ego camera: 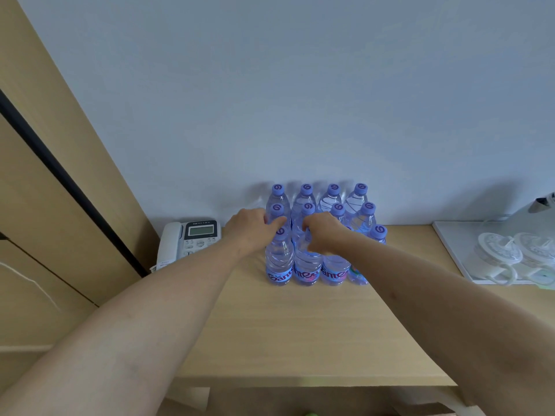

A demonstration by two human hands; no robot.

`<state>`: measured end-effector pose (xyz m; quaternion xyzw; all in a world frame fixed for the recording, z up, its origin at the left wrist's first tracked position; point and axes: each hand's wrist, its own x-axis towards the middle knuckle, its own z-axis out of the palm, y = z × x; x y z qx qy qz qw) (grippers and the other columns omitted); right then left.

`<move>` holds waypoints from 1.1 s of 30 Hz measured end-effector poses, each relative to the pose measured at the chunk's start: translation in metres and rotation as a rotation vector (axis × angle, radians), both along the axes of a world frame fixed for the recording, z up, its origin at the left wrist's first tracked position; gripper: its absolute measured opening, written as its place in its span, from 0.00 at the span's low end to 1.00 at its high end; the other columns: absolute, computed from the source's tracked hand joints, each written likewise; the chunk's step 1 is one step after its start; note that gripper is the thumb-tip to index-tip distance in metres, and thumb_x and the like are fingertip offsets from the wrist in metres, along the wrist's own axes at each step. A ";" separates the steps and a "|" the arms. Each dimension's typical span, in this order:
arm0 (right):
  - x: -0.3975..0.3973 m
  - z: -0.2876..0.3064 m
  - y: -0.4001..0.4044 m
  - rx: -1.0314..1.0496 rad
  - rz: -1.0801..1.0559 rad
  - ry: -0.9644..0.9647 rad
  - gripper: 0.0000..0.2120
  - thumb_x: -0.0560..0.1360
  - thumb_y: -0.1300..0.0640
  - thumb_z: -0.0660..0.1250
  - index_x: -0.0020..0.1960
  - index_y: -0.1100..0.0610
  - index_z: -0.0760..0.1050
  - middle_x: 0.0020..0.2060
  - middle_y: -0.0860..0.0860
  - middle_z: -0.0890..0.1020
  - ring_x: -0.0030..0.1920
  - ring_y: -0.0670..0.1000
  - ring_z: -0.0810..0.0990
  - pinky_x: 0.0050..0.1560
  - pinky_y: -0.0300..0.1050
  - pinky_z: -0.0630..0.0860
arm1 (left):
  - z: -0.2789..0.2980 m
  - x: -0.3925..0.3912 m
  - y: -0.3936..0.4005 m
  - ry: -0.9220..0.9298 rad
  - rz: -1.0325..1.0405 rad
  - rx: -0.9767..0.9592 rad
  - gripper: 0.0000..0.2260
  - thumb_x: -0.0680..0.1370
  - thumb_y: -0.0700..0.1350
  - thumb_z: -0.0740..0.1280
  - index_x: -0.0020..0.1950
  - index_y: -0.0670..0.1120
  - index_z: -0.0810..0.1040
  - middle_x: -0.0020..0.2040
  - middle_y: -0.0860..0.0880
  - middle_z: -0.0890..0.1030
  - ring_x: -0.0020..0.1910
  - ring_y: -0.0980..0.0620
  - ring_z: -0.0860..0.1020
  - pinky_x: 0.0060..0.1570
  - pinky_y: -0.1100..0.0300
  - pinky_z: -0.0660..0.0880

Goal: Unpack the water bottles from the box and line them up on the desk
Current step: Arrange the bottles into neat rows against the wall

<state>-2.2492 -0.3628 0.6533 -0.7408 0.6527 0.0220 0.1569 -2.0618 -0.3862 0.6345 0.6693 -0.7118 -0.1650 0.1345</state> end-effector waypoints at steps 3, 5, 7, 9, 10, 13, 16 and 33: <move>0.002 0.004 -0.001 -0.065 -0.065 0.018 0.18 0.70 0.48 0.72 0.33 0.57 0.68 0.32 0.51 0.71 0.37 0.54 0.74 0.28 0.42 0.66 | -0.003 0.006 0.000 -0.003 -0.004 -0.061 0.22 0.74 0.65 0.62 0.53 0.49 0.79 0.52 0.47 0.82 0.52 0.44 0.78 0.49 0.53 0.76; 0.005 0.004 -0.001 -0.085 -0.079 0.013 0.19 0.70 0.52 0.72 0.30 0.57 0.65 0.30 0.52 0.69 0.36 0.55 0.74 0.27 0.41 0.64 | -0.003 0.007 0.001 -0.024 -0.021 -0.085 0.21 0.76 0.63 0.62 0.58 0.48 0.78 0.56 0.45 0.81 0.56 0.43 0.77 0.53 0.51 0.76; 0.007 0.005 0.001 -0.065 -0.085 0.026 0.15 0.70 0.56 0.71 0.32 0.58 0.67 0.31 0.52 0.70 0.36 0.55 0.74 0.30 0.42 0.68 | -0.003 0.007 0.001 -0.028 -0.038 -0.090 0.22 0.76 0.62 0.61 0.60 0.48 0.77 0.58 0.45 0.80 0.59 0.42 0.76 0.56 0.48 0.75; 0.008 0.007 0.003 -0.040 -0.062 0.033 0.06 0.71 0.60 0.70 0.38 0.60 0.73 0.35 0.54 0.74 0.41 0.58 0.78 0.35 0.44 0.74 | -0.002 0.006 0.002 -0.049 -0.053 -0.096 0.22 0.76 0.62 0.61 0.62 0.48 0.77 0.60 0.45 0.79 0.60 0.42 0.75 0.57 0.47 0.74; 0.007 0.006 0.002 -0.035 -0.041 0.028 0.04 0.71 0.62 0.69 0.45 0.62 0.77 0.40 0.55 0.77 0.45 0.59 0.80 0.39 0.46 0.77 | -0.001 0.007 0.002 -0.070 -0.060 -0.100 0.22 0.76 0.62 0.61 0.62 0.49 0.76 0.61 0.45 0.79 0.61 0.42 0.75 0.57 0.48 0.74; 0.006 0.006 0.002 -0.020 -0.005 0.030 0.14 0.71 0.65 0.67 0.57 0.63 0.78 0.51 0.59 0.80 0.53 0.59 0.80 0.49 0.50 0.80 | 0.001 0.007 0.002 -0.122 -0.073 -0.090 0.23 0.76 0.63 0.60 0.62 0.49 0.76 0.61 0.46 0.79 0.61 0.42 0.74 0.57 0.48 0.73; 0.007 0.007 0.003 -0.026 0.015 0.039 0.16 0.71 0.67 0.65 0.58 0.64 0.77 0.53 0.60 0.80 0.53 0.60 0.80 0.49 0.51 0.79 | 0.003 0.006 0.001 -0.124 -0.071 -0.074 0.23 0.75 0.63 0.60 0.62 0.50 0.76 0.60 0.47 0.78 0.61 0.43 0.74 0.57 0.47 0.73; 0.010 0.002 0.005 -0.056 -0.043 0.039 0.14 0.69 0.57 0.75 0.50 0.63 0.78 0.46 0.58 0.81 0.45 0.57 0.80 0.41 0.48 0.78 | 0.013 0.009 0.006 -0.095 -0.125 -0.083 0.19 0.75 0.58 0.64 0.62 0.50 0.76 0.56 0.46 0.78 0.59 0.42 0.74 0.55 0.47 0.74</move>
